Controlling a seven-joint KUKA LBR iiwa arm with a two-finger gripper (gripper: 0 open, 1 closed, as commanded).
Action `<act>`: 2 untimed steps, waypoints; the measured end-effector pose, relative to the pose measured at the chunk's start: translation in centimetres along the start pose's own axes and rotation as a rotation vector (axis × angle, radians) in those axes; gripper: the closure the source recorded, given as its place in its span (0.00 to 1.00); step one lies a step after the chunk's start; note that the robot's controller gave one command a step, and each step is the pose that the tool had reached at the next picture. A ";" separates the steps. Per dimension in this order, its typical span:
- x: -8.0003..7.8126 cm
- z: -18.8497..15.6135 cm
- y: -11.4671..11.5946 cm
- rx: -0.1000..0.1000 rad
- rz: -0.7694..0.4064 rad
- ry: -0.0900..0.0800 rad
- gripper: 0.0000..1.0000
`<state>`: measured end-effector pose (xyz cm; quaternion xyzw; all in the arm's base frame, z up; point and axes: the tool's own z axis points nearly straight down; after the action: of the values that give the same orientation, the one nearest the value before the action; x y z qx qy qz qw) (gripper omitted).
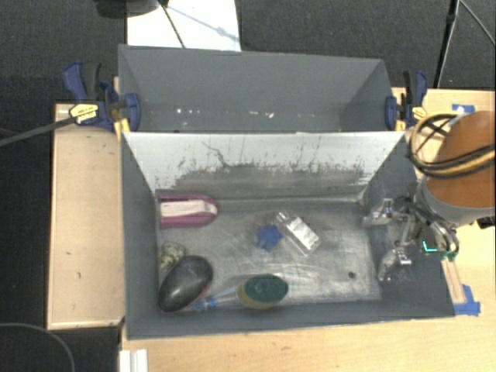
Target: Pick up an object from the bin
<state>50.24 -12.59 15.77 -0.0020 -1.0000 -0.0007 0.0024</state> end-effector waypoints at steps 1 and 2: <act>-3.5 8.6 9.6 0.001 -0.036 -0.012 0.00; -5.8 5.6 11.6 0.000 0.075 -0.012 0.00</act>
Offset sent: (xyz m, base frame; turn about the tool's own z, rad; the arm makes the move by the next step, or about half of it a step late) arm 0.0318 0.0934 -0.0877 -0.0308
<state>56.02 -1.03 10.17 -0.0395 -0.9992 -0.0007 -0.0035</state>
